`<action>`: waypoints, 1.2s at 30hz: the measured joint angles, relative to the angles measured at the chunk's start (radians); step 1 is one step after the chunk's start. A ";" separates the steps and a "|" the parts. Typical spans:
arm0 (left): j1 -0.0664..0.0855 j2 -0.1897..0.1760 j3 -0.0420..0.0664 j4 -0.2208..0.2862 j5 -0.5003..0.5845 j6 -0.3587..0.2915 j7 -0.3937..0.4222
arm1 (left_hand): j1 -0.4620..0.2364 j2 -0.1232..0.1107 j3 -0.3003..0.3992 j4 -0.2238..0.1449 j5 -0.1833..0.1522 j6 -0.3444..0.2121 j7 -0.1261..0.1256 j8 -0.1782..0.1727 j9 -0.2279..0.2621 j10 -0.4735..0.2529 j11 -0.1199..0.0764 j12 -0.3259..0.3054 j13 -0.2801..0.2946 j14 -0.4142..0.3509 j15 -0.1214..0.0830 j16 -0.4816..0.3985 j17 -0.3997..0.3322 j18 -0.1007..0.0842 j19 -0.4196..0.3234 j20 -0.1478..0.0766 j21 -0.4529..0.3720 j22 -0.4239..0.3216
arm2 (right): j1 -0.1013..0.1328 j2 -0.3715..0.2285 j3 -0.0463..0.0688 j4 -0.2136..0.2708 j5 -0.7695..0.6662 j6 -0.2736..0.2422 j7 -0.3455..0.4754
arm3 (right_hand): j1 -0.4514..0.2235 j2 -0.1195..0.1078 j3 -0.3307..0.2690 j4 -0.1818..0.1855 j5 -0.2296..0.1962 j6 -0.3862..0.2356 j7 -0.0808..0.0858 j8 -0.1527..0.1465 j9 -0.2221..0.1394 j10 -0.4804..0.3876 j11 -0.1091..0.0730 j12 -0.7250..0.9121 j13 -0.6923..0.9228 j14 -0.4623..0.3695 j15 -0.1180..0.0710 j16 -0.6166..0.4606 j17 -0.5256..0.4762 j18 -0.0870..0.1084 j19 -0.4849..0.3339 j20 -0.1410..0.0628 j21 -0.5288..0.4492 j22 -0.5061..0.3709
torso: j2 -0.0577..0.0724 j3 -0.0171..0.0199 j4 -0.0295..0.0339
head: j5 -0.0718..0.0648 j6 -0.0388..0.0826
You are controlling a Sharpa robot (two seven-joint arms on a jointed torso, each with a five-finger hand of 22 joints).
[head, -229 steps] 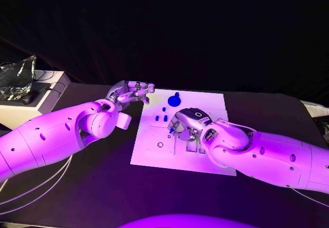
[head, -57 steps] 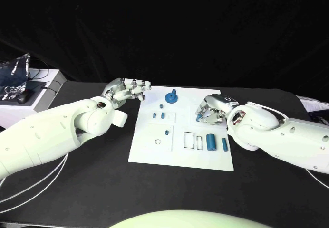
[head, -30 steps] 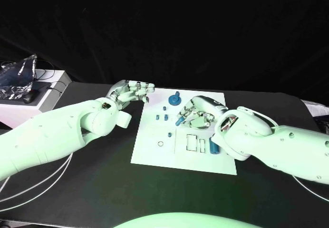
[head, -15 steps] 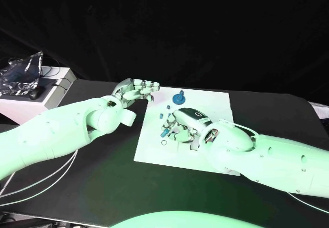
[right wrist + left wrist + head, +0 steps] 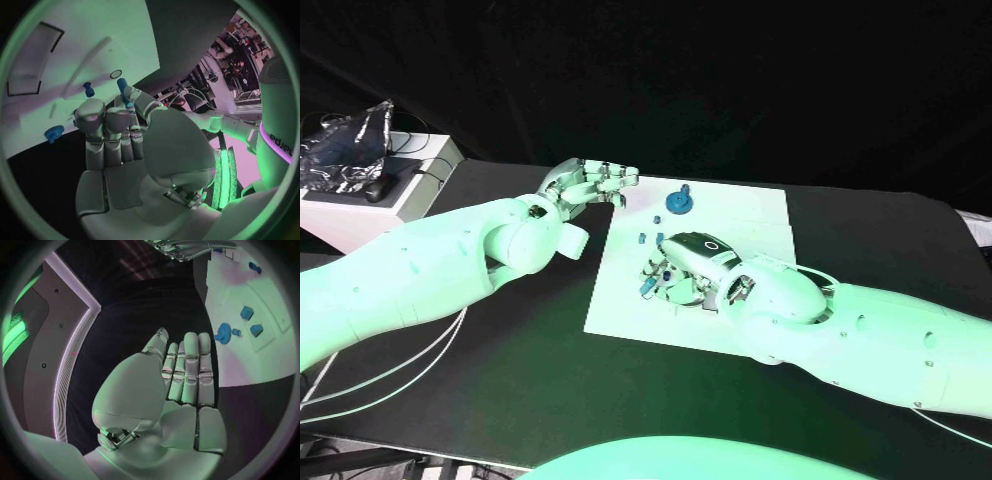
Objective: Assemble the parts on the task board
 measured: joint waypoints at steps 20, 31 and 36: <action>0.000 -0.001 0.000 0.001 0.000 0.001 -0.002 | 0.000 0.000 0.000 0.000 0.000 0.000 0.000 0.000 0.000 0.000 0.000 0.000 0.000 0.000 0.000 0.000 0.000 0.000 0.000 0.000 0.000 0.000 | -0.002 0.006 -0.002 -0.019 -0.040 0.042 -0.013 | -0.002 0.002 -0.001 -0.001 -0.006 -0.003 0.003 0.001 0.000 0.002 0.002 -0.001 0.002 0.001 0.001 0.000 0.000 0.001 -0.002 0.002 0.000 0.000 | -0.001 -0.0006 -0.0010 | 0.003 -0.011; 0.000 -0.003 0.000 0.003 0.000 0.002 -0.002 | 0.000 0.000 0.000 0.000 0.000 0.000 0.000 0.000 0.000 0.000 0.000 0.000 0.000 0.000 0.000 0.003 0.000 0.000 0.000 0.000 0.000 0.000 | -0.007 0.017 -0.005 -0.034 -0.059 0.048 -0.021 | -0.007 0.007 -0.003 -0.003 -0.002 -0.005 0.005 0.001 0.000 0.004 0.000 -0.001 0.002 0.001 0.001 0.000 0.000 0.001 -0.002 0.002 0.000 0.000 | 0.000 -0.0011 -0.0005 | 0.004 -0.014; 0.000 -0.003 0.000 0.003 0.000 0.002 -0.003 | 0.000 0.000 0.000 0.000 0.000 0.000 0.000 0.000 0.000 0.000 0.000 0.000 0.000 0.000 0.000 0.003 0.000 0.000 0.000 0.000 0.000 0.000 | -0.007 0.021 -0.005 -0.035 -0.064 0.048 -0.022 | -0.007 0.007 -0.003 -0.003 -0.002 -0.003 0.003 0.000 0.000 0.005 -0.001 -0.001 0.002 0.002 0.001 0.000 -0.001 0.000 -0.002 0.002 0.000 0.001 | 0.000 -0.0006 -0.0010 | 0.005 -0.016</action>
